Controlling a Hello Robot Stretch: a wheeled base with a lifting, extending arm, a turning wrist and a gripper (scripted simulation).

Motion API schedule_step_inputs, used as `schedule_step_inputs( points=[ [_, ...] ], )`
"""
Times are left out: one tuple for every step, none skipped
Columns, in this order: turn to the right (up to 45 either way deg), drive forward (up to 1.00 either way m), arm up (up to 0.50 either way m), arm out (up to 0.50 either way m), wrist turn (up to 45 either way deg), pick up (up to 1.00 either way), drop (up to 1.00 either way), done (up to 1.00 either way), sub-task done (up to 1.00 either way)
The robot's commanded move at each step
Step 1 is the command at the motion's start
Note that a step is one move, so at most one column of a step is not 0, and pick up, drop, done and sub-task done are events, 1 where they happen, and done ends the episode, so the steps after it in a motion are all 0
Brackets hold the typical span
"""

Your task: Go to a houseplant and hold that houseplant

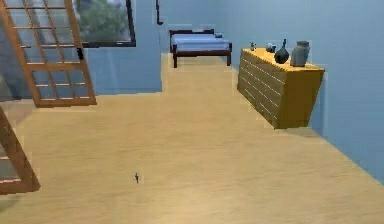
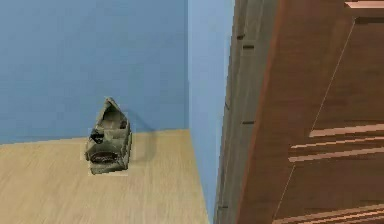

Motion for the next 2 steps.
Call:
schedule_step_inputs(
  points=[
    [9.0, 0.0, 0.0, 0.0, 0.0, 0.0, 0.0, 0.0, 0.0],
    [0.0, 1.0, 0.0, 0.0, 0.0, 0.0, 0.0, 0.0, 0.0]
  ],
)
